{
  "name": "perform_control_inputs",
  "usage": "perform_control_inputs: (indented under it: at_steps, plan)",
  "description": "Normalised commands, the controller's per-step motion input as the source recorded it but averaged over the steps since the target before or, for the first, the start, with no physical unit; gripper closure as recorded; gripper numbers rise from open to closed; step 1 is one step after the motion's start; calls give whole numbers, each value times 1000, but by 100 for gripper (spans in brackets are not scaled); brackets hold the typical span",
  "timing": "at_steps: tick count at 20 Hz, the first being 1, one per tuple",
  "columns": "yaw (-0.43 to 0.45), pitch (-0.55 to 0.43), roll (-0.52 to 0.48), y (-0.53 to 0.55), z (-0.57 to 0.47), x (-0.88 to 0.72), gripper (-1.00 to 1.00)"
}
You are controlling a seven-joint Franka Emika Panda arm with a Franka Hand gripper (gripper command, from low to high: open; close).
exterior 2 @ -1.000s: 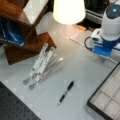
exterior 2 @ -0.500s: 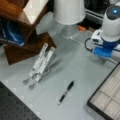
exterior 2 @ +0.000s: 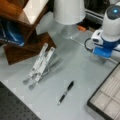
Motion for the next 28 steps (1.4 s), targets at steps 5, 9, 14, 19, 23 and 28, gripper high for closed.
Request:
perform_control_inputs:
  at_steps: [5,9,14,19,23,28]
  plan:
    - [-135,-429,127,-100,226,-821,100]
    - [-155,-365,108,-35,148,-524,100]
    - [-158,-263,96,-22,59,-246,100]
    - [-135,-140,102,-75,49,-103,-100]
    - [-123,-43,114,-103,161,-34,-100]
    - [-70,1,82,-81,159,48,-100]
